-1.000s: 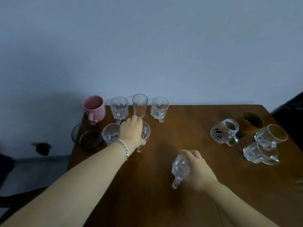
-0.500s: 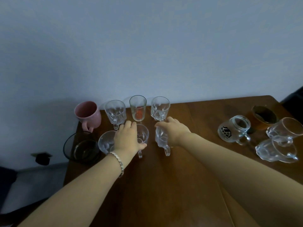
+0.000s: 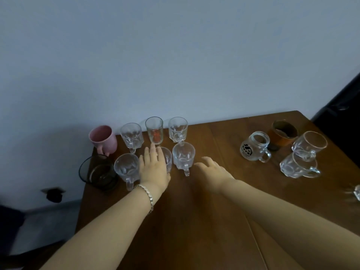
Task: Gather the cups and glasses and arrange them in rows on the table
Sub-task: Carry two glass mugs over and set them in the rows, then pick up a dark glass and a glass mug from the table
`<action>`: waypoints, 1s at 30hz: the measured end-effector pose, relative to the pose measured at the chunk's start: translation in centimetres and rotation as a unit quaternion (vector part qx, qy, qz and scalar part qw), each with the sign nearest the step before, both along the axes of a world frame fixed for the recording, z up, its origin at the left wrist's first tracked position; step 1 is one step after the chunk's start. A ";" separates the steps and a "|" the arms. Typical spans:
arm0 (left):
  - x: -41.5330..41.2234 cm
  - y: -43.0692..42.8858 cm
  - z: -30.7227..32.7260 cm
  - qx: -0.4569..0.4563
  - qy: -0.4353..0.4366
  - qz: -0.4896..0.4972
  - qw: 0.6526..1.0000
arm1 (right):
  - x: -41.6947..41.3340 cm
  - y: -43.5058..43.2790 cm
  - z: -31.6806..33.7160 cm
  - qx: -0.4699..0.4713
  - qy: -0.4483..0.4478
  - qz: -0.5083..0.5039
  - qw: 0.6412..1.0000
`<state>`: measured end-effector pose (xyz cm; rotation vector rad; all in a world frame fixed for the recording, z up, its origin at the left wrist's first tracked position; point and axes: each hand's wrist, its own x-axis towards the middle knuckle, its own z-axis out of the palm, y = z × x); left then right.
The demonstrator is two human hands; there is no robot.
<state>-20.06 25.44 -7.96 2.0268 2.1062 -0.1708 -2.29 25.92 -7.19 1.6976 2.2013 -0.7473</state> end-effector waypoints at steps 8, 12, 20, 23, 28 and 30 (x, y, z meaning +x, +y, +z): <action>3.6 -9.8 3.9 -0.179 -0.067 -0.040 0.981 | 4.3 -7.2 2.9 -0.128 -0.034 -0.014 0.991; 7.4 -14.3 4.7 -0.197 -0.108 -0.013 0.974 | 9.0 -12.9 3.8 -0.146 -0.018 0.003 0.989; 19.6 -22.2 5.8 -0.206 -0.210 -0.007 0.956 | 28.9 -24.9 7.5 -0.090 0.079 -0.130 0.984; 24.7 -24.7 5.9 -0.200 -0.231 -0.011 0.952 | 37.3 -28.4 6.6 -0.013 0.080 -0.246 0.966; 30.5 -27.3 5.5 -0.164 -0.252 -0.013 0.954 | 45.6 -29.7 2.6 0.038 0.021 -0.430 0.902; 31.7 -28.0 5.4 -0.156 -0.253 -0.010 0.955 | 46.5 -29.2 1.1 -0.014 0.021 -0.459 0.888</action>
